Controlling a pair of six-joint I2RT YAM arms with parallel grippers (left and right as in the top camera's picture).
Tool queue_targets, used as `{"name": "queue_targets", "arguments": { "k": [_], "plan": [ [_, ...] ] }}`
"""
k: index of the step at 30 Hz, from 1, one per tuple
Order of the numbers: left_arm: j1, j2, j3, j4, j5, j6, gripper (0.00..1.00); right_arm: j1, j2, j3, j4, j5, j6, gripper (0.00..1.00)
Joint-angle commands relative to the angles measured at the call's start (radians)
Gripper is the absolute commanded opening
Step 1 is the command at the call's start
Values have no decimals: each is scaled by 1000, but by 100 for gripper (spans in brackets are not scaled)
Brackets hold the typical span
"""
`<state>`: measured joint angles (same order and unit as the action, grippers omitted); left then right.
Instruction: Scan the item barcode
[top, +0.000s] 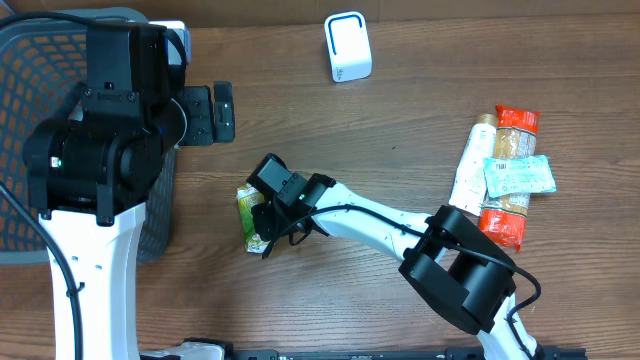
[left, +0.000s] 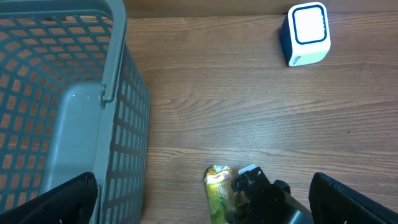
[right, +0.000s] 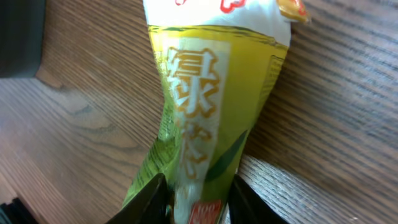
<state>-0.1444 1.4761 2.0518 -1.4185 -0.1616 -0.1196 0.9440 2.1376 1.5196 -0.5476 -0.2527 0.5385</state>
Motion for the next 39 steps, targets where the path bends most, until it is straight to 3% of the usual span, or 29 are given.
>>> {"name": "queue_targets", "arguments": {
  "k": [1,5,10,23,33,36,39],
  "plan": [
    [-7,3,3,1,-3,8,100,3,21,-23,0,17,15,23],
    [-7,3,3,1,-3,8,100,1,20,-20,-1,17,15,4],
    [-7,3,3,1,-3,8,100,-37,-13,-19,-37,17,15,4],
    [-7,3,3,1,-3,8,100,-233,-192,-19,-332,183,-76,4],
    [-7,3,3,1,-3,8,100,-299,-202,-19,-368,195,-134,4],
    [-7,3,3,1,-3,8,100,-280,-202,-16,-360,285,-167,4],
    [-7,3,3,1,-3,8,100,-265,-202,19,-481,530,-167,4]
  ]
}}
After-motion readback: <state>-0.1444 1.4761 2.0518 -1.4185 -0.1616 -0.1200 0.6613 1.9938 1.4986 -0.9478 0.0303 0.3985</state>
